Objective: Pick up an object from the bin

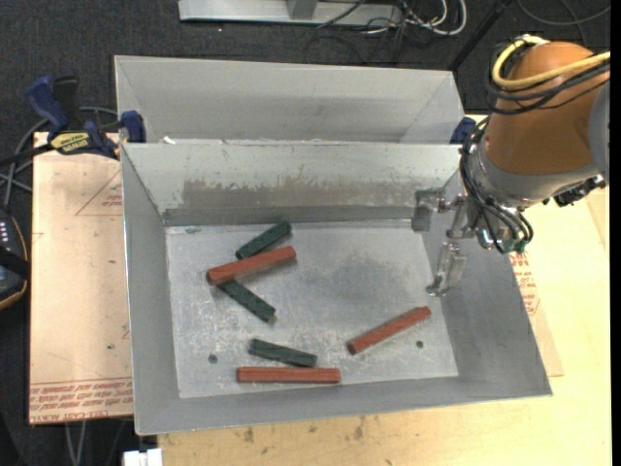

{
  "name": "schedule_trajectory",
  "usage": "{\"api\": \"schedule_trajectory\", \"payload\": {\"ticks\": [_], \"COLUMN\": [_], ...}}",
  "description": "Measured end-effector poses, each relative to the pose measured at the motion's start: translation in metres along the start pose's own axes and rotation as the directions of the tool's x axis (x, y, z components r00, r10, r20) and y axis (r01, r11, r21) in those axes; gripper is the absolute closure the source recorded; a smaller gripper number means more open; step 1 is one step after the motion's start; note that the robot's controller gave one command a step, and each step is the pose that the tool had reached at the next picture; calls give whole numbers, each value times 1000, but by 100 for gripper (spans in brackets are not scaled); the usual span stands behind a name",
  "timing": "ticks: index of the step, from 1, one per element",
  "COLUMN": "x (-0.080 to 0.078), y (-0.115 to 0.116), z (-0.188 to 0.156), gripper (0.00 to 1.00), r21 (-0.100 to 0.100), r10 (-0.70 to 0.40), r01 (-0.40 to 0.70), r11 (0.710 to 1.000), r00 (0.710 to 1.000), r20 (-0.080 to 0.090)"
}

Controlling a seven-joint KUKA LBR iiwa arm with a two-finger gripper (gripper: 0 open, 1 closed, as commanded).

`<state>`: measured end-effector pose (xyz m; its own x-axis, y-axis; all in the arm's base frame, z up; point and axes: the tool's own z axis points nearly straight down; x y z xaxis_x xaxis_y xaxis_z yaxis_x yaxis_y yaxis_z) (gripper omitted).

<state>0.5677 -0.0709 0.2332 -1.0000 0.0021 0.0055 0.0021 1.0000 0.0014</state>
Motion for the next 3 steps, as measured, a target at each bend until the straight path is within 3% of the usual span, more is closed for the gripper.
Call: {"api": "schedule_trajectory", "payload": {"ticks": [1,2,3], "x": [45,42,-2], "y": [14,14,-65], "z": [167,163,-91], "gripper": [0,100,100], "r21": [-1,3,15], "r10": [-414,-416,-622], "r01": [414,416,622], "r11": [910,909,783], "r00": [910,909,783], "r20": [0,6,12]}}
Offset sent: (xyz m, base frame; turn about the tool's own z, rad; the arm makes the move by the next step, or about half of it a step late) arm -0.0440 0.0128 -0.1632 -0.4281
